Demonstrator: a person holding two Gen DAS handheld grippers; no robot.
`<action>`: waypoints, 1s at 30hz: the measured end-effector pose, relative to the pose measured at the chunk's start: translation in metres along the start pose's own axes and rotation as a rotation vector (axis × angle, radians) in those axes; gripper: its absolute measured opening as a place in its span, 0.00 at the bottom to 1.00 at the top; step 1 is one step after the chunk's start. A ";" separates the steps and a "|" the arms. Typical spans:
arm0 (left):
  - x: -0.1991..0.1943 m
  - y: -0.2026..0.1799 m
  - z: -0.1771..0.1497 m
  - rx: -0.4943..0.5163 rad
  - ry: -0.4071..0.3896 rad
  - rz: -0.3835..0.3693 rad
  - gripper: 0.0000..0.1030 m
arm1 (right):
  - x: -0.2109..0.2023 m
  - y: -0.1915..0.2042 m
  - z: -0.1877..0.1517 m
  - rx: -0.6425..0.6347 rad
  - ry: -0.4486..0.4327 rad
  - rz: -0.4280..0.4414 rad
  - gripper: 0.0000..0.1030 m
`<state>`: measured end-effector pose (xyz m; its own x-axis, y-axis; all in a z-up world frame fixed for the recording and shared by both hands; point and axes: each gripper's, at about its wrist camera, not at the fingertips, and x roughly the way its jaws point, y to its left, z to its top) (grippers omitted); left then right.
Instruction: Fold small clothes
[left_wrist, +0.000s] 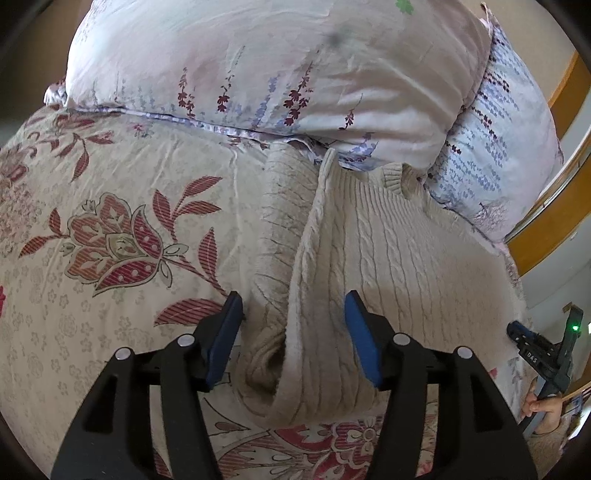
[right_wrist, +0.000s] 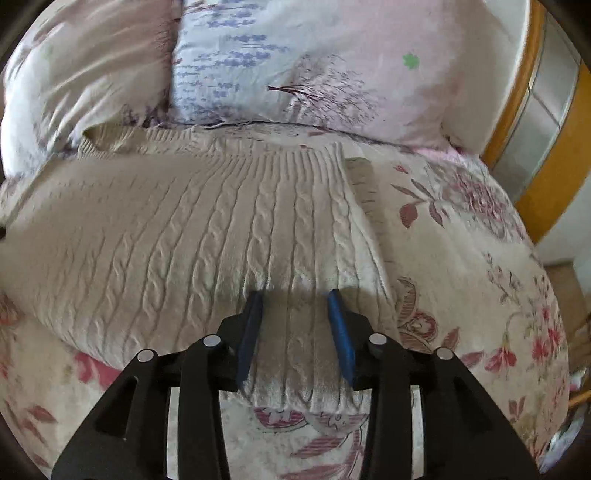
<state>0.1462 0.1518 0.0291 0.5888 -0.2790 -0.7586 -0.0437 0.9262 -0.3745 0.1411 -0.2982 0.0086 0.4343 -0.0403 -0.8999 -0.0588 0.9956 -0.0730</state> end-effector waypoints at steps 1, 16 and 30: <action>-0.001 0.002 0.002 -0.018 0.004 -0.020 0.57 | -0.004 0.000 0.004 0.018 -0.004 0.015 0.39; 0.020 0.020 0.039 -0.204 0.040 -0.162 0.73 | 0.022 0.091 0.063 -0.019 -0.033 0.127 0.99; 0.035 0.010 0.046 -0.186 0.044 -0.166 0.74 | 0.036 0.098 0.053 -0.006 0.001 0.075 0.99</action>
<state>0.2035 0.1632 0.0237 0.5651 -0.4376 -0.6994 -0.0999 0.8052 -0.5846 0.1990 -0.1973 -0.0085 0.4279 0.0343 -0.9032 -0.0967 0.9953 -0.0080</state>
